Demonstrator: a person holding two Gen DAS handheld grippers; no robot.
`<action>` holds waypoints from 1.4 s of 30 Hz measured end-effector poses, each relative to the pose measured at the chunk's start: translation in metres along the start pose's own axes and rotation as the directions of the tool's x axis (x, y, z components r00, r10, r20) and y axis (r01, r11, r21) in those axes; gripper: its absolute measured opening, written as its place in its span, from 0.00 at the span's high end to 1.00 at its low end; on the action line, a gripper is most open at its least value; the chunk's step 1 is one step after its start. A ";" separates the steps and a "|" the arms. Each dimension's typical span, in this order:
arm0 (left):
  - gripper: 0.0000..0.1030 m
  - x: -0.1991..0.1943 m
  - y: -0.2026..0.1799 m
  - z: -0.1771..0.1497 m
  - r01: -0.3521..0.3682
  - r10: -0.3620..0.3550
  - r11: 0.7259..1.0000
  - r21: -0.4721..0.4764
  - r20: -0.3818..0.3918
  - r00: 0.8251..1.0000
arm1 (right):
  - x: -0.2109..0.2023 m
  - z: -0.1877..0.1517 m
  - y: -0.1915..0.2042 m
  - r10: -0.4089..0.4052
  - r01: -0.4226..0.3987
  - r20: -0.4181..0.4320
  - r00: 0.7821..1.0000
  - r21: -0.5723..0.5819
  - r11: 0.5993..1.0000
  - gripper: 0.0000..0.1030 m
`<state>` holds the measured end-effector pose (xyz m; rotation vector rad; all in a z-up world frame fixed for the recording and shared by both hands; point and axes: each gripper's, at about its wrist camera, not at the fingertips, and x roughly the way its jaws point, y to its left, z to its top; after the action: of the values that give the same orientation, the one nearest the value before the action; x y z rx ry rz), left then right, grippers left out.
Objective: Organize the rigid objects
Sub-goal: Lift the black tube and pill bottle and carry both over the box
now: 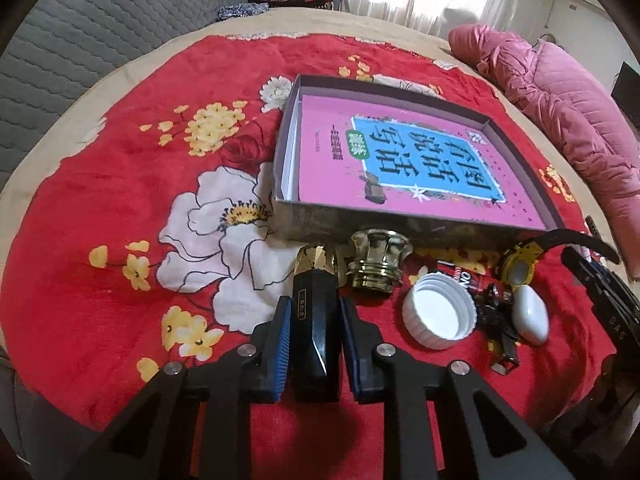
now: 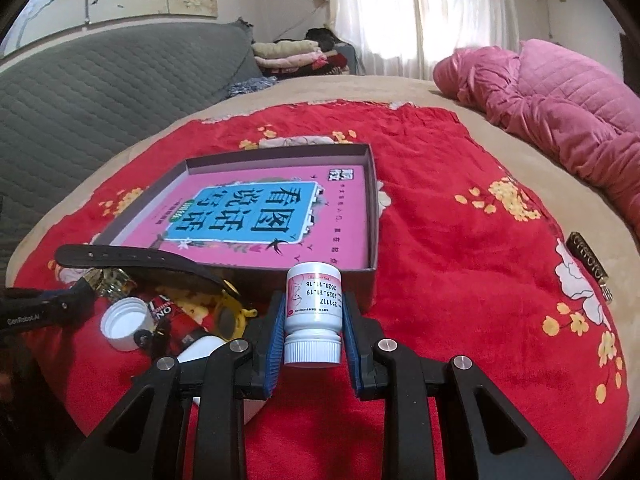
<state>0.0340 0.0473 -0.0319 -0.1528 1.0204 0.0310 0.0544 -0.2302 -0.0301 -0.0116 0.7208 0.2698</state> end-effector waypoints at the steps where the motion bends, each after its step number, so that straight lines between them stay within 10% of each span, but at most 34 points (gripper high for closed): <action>1: 0.77 -0.003 0.000 0.000 0.002 -0.002 1.000 0.002 0.005 1.000 | -0.001 0.001 0.000 0.002 -0.002 0.002 1.000 0.003 1.000 0.74; 42: 0.77 -0.026 -0.012 0.036 0.071 -0.072 0.997 0.018 0.121 0.990 | -0.009 0.040 -0.012 0.057 -0.071 0.110 0.992 0.127 0.989 0.74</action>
<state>0.0516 0.0420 0.0103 -0.1734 0.8923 -0.0315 0.0769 -0.2401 0.0045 0.1499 0.6328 0.2825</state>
